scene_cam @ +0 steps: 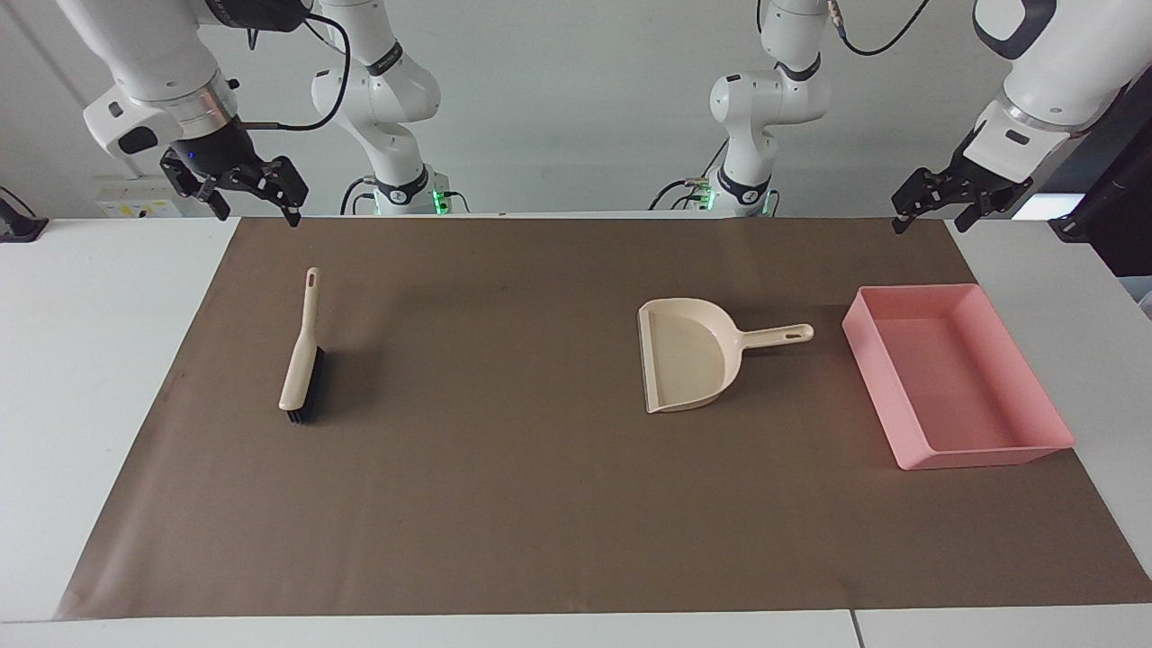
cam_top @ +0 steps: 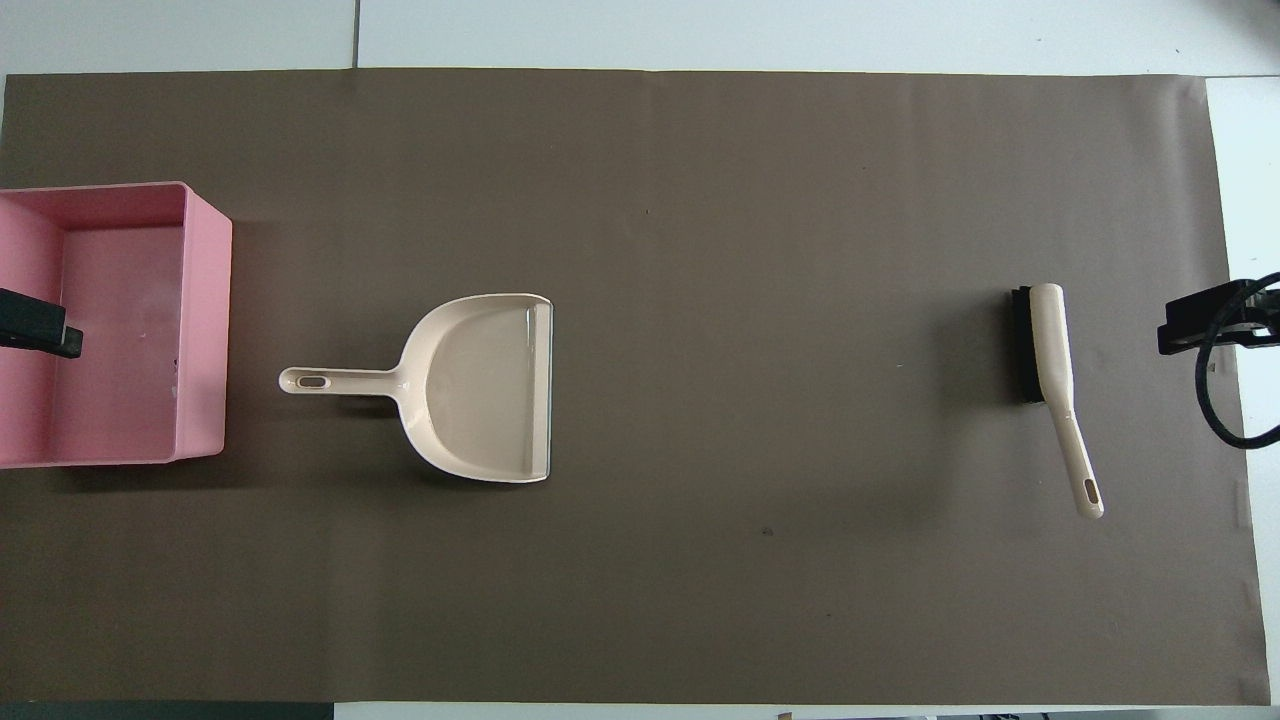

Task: Clean e-waste and dump in bin

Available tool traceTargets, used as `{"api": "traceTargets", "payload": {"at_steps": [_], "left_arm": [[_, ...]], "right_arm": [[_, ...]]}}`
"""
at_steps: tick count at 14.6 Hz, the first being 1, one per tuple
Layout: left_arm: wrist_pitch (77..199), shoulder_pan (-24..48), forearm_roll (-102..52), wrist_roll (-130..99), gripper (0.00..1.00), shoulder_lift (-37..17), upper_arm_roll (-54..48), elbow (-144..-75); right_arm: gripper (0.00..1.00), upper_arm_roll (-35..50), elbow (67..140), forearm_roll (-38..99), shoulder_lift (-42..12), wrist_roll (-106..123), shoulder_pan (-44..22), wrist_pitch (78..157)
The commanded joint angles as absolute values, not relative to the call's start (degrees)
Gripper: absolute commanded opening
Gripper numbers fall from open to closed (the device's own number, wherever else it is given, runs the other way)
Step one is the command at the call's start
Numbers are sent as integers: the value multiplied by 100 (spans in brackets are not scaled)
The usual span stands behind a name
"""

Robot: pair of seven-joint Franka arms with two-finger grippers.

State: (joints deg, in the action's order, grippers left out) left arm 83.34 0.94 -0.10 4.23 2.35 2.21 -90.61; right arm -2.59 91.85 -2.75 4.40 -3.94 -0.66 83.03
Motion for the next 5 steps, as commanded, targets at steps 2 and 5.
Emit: {"api": "traceTargets", "payload": {"at_steps": [2,5], "left_arm": [[8464,35,-62,325,98,396,202,-9264],[8464,44,-53,316,99,404,202,-9281]], "right_arm": [[100,-264,9343,-272,554,-281,-53,8420],[100,-255,9343,-264,554,-290,-61,8411]]}}
